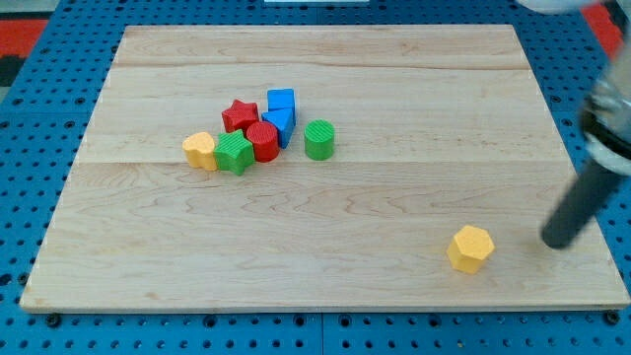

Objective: Place the arm on top of the green circle

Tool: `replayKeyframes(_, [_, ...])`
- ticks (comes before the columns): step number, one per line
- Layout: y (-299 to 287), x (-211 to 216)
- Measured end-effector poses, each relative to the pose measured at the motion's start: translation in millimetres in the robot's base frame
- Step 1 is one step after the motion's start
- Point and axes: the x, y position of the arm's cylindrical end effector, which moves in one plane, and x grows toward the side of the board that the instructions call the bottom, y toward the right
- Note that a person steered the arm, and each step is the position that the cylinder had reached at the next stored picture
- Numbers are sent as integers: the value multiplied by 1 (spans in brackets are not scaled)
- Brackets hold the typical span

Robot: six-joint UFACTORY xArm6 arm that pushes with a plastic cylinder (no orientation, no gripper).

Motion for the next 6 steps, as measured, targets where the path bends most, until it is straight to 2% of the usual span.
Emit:
replayKeyframes(1, [-26, 28])
replayKeyframes(2, [-83, -41])
replayKeyframes(3, [-101, -82])
replayKeyframes(4, [-90, -94])
replayKeyframes(6, [-153, -168])
